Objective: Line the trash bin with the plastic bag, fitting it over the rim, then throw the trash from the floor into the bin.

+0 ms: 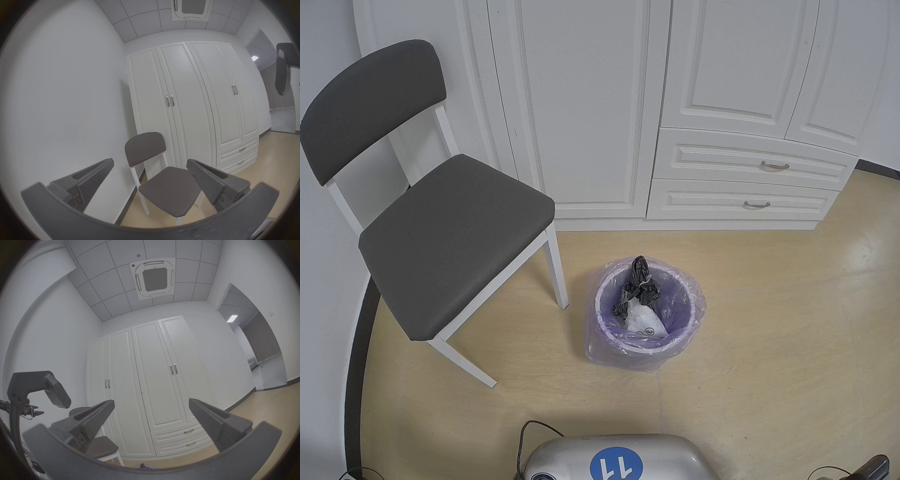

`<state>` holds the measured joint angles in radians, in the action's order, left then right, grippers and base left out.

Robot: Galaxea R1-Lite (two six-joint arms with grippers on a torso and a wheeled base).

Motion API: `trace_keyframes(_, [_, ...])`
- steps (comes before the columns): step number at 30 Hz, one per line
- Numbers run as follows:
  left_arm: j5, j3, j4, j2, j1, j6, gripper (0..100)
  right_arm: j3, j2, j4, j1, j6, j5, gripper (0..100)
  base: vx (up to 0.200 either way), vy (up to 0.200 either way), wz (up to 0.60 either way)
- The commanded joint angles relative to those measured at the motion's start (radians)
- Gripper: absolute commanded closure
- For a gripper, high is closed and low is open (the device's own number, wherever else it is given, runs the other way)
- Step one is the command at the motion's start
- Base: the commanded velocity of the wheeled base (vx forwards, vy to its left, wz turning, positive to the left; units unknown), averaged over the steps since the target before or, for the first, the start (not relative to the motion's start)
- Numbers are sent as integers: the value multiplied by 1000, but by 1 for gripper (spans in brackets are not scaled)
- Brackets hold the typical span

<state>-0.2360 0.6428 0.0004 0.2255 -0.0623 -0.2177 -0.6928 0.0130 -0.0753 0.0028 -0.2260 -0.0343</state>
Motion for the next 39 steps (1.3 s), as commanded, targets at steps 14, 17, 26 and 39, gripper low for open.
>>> trace_keyframes(14, [1, -109, 67, -178, 45, 6, 0, 10, -13, -8, -1, 8, 4, 0, 0, 0, 0])
trace_keyframes(17, [32, -109, 104, -206, 55, 9, 0, 12, -13, -8, -1, 8, 4, 0, 0, 0, 0])
trace_keyframes(26, [67, -229, 53, -221, 61, 89, 0, 81, -13, -11, -1, 88, 99, 0, 0, 0, 0])
trace_keyframes(39, [156, -609, -287, -221, 61, 89, 0, 386, -13, -357, -1, 231, 151, 0, 0, 0, 0])
